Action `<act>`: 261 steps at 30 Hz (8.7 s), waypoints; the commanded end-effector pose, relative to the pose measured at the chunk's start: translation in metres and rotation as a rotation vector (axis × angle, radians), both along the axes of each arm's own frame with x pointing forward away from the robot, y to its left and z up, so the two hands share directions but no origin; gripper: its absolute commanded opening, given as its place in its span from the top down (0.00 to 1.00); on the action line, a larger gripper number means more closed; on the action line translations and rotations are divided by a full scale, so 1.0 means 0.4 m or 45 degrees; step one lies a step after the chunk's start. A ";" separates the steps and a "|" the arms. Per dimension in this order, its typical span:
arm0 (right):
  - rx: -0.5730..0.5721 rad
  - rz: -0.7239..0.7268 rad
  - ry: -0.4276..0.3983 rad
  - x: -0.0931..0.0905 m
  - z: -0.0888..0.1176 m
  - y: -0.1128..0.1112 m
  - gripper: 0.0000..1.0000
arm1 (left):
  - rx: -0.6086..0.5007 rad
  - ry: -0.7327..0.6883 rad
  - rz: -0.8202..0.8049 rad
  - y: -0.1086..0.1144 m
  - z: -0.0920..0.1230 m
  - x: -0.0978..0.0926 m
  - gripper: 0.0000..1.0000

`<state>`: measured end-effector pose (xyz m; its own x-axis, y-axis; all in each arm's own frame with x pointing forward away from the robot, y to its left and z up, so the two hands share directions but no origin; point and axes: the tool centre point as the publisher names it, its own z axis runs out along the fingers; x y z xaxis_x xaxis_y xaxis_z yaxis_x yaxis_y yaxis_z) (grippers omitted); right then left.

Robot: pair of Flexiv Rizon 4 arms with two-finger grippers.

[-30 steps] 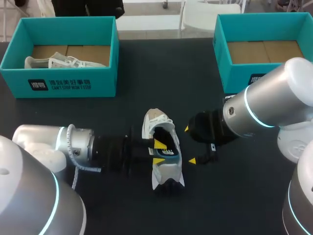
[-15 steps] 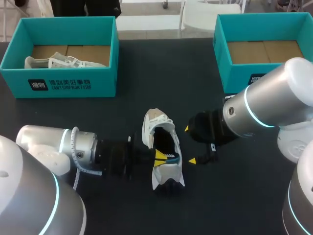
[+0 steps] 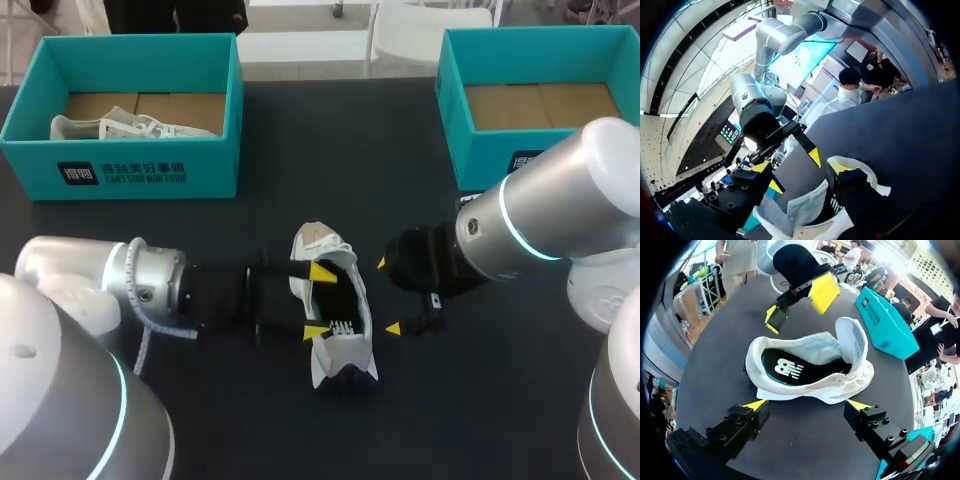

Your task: Take the shoe out of the shoebox, open the shoe tongue, remove and reinsert the insole, then place the shoe into the shoebox

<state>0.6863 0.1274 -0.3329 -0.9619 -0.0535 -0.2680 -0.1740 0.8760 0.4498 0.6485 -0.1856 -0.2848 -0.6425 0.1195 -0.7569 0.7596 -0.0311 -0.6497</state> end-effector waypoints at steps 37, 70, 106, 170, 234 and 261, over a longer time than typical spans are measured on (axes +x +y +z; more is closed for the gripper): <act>-0.025 0.048 0.057 0.019 0.083 -0.116 0.00 | 0.759 -0.044 -0.608 0.040 0.127 0.111 0.00; -0.080 -0.011 0.184 0.011 0.385 -0.270 0.00 | 0.818 -0.145 -0.677 0.047 0.131 0.099 0.00; -0.080 -0.011 0.184 0.011 0.385 -0.270 0.00 | 1.382 -0.327 -0.757 0.042 0.005 0.055 1.00; -0.080 -0.011 0.184 0.011 0.385 -0.270 0.00 | 1.621 -0.539 -0.491 -0.033 -0.228 0.035 1.00; -0.080 -0.011 0.184 0.011 0.385 -0.270 0.00 | 1.731 -0.892 -0.154 0.010 -0.030 0.207 0.78; -0.080 -0.011 0.184 0.011 0.385 -0.270 0.00 | 1.824 -0.660 -0.114 0.020 -0.076 0.156 0.69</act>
